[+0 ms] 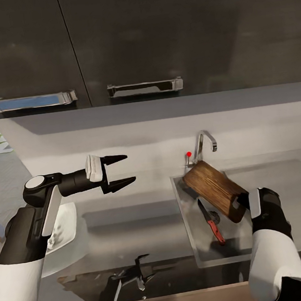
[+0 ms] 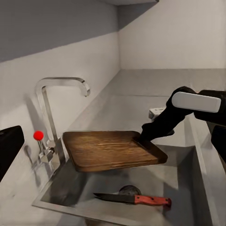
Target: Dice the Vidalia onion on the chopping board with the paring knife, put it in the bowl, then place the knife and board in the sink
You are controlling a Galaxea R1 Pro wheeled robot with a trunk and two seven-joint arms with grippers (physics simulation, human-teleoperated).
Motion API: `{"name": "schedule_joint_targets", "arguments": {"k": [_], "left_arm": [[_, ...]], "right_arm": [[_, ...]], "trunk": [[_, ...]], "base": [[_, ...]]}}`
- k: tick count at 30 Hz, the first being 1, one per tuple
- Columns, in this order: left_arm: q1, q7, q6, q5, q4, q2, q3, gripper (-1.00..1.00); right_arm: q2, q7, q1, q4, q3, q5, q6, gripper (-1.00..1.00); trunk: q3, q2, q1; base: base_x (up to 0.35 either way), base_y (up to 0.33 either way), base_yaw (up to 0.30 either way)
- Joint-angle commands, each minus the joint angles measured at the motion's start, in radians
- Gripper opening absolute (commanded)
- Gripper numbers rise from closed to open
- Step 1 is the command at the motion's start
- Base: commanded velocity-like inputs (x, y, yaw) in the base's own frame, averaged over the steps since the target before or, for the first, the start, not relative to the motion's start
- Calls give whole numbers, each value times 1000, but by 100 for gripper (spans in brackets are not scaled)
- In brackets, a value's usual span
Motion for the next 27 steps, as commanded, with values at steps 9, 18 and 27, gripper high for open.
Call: {"name": "schedule_joint_targets", "arguments": {"k": [9, 18, 27], "left_arm": [[-1, 0, 10, 6, 0, 1, -1, 100], [-1, 0, 10, 5, 0, 1, -1, 100], [-1, 0, 10, 6, 0, 1, -1, 100]], "right_arm": [[1, -13, -1, 11, -1, -13, -1, -100], [1, -13, -1, 11, -1, -13, -1, -100], [1, -15, -1, -3, 15, -16, 1, -100]], "trunk": [[-2, -2, 1], [-2, -2, 1], [-2, -2, 1]], "base": [[0, 0, 0], [-62, 0, 0], [-107, 0, 0]]}}
